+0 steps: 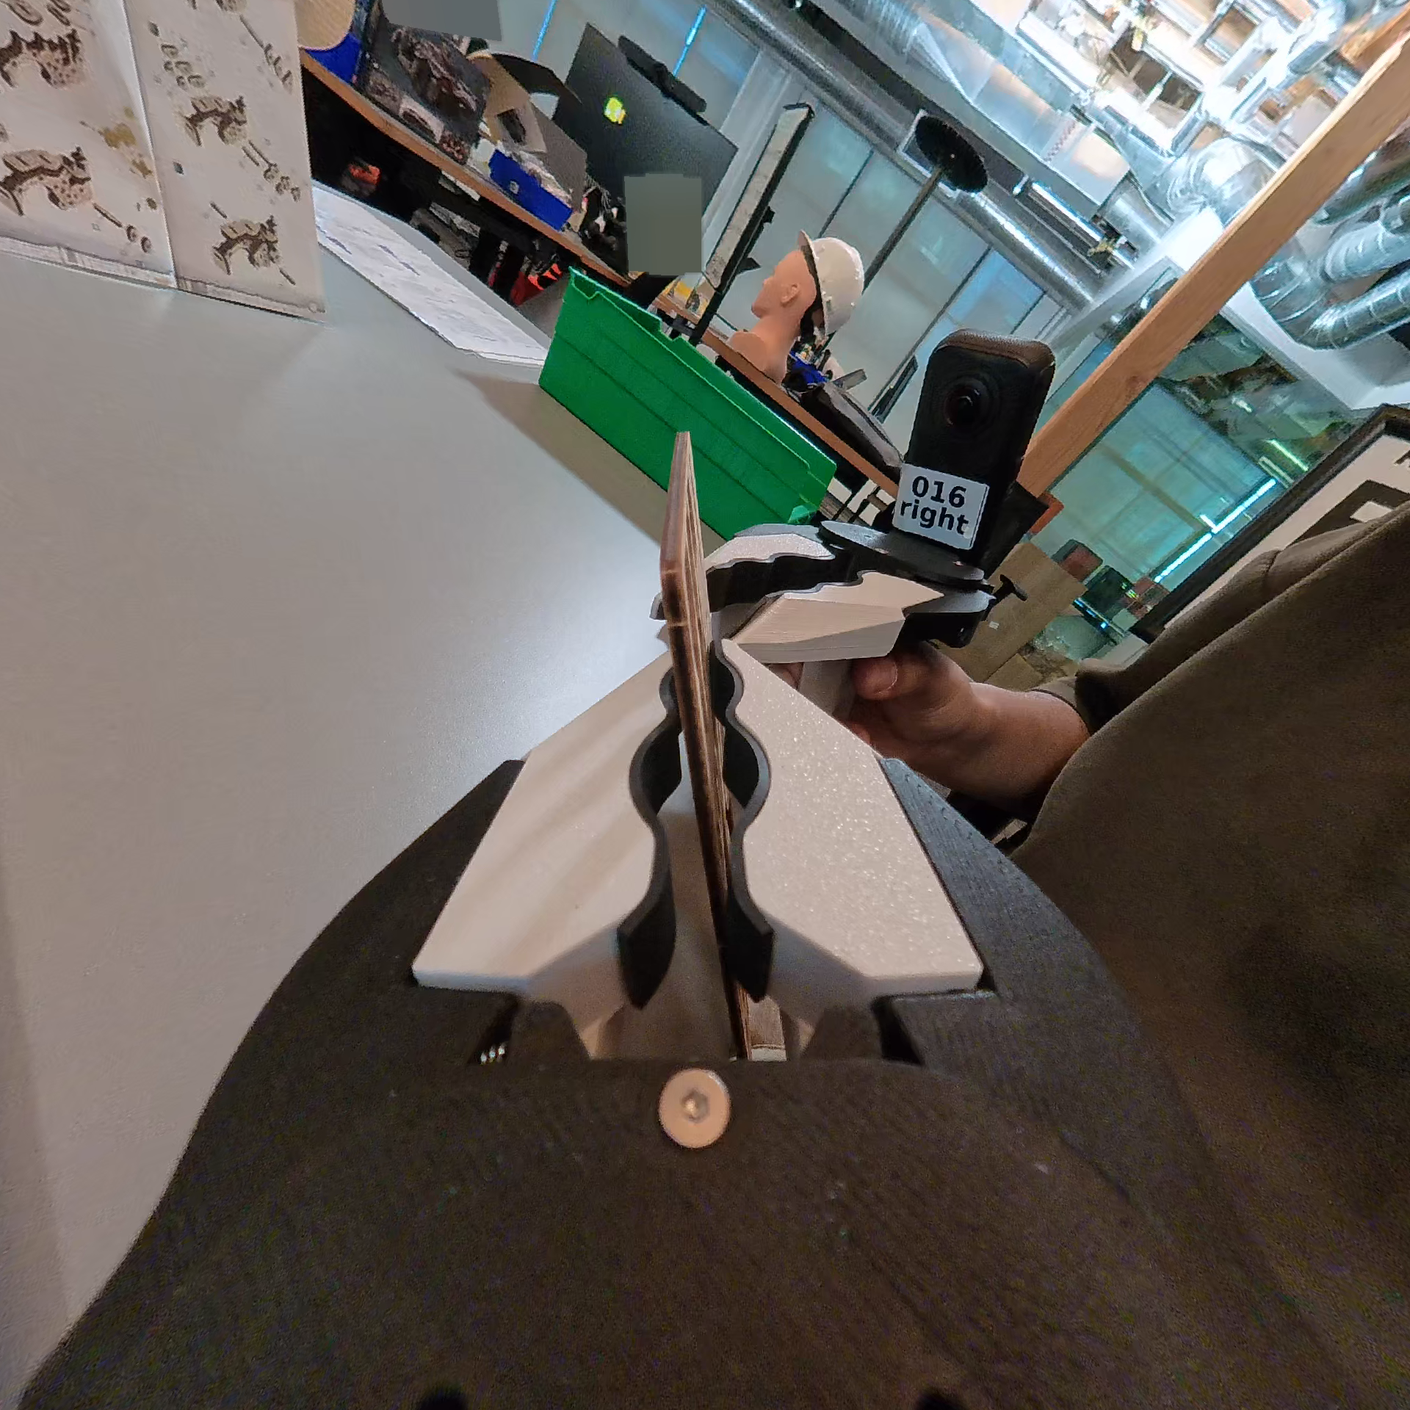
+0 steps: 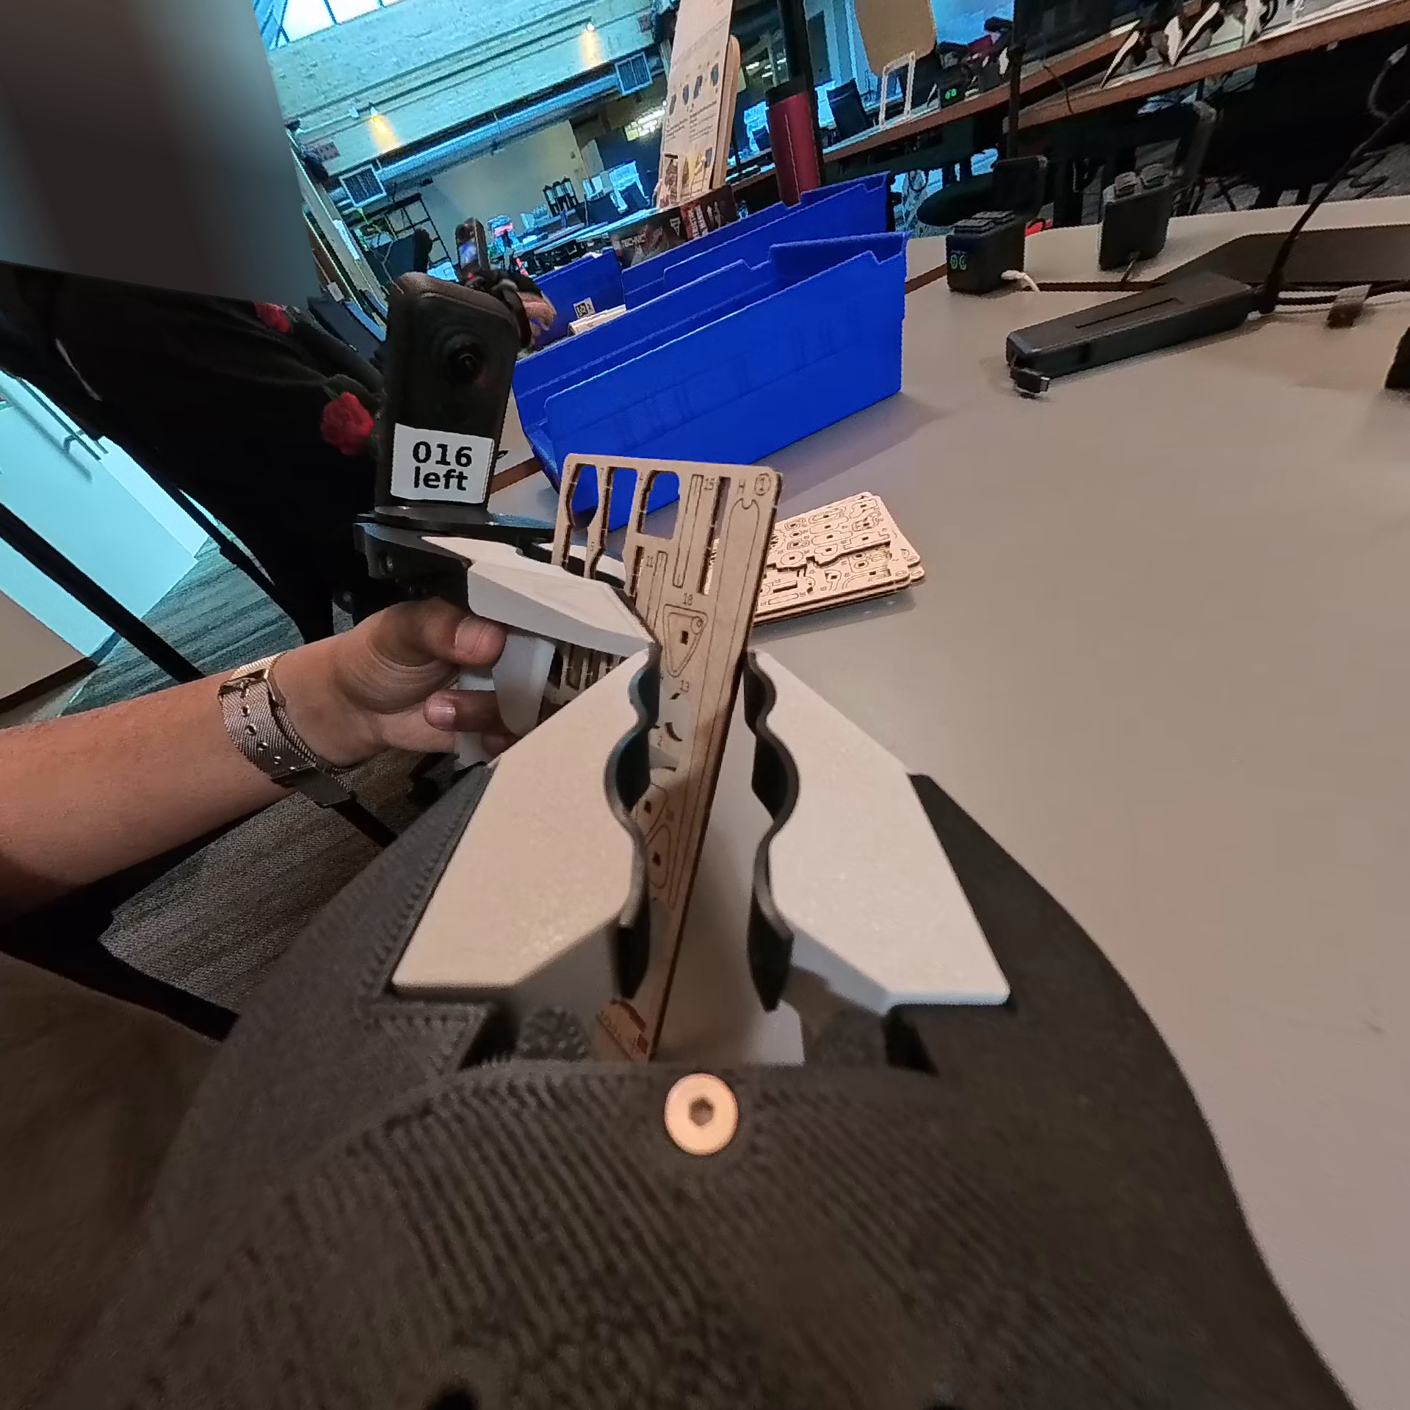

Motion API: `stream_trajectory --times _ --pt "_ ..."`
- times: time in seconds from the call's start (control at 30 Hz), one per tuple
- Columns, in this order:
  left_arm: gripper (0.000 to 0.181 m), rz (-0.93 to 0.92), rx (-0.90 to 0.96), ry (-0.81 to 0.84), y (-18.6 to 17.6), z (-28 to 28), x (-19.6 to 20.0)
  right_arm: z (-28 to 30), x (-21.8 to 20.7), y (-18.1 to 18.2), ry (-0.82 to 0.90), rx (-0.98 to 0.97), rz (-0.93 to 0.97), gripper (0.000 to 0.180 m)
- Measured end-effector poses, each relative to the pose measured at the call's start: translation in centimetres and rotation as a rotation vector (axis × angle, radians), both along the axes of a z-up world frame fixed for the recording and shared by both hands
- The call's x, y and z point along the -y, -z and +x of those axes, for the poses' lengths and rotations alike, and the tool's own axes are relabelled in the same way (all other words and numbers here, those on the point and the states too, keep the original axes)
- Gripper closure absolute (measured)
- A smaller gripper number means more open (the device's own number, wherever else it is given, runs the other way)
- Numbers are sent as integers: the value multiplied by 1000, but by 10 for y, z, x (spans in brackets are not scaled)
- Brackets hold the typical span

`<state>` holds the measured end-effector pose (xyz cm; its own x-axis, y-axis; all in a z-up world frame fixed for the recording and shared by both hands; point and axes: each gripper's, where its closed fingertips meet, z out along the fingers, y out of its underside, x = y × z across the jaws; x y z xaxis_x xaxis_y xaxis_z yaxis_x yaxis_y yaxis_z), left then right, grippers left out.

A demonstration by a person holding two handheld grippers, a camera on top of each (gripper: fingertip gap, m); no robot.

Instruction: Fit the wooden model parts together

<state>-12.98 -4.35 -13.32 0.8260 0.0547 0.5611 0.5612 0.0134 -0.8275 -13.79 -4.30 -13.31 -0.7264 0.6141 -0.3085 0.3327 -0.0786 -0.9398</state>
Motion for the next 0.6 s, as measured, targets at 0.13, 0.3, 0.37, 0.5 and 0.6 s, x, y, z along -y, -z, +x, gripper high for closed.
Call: stream_trajectory --times 0.13,0.3,0.37,0.5,0.6 --pt "180 4 0 -4 -1 -1 0 0 0 0 1 -1 -1 160" --pt "181 31 53 -29 -2 -8 5 -1 -2 -2 3 -12 -2 160" --pt "181 50 62 -35 -4 -10 8 -2 -4 -3 9 -14 -5 160" --pt "181 76 57 -45 -9 -11 10 -2 -4 -3 11 -15 -8 160" --pt "181 79 42 -36 -10 -9 10 -1 -3 -5 6 -22 -9 159"
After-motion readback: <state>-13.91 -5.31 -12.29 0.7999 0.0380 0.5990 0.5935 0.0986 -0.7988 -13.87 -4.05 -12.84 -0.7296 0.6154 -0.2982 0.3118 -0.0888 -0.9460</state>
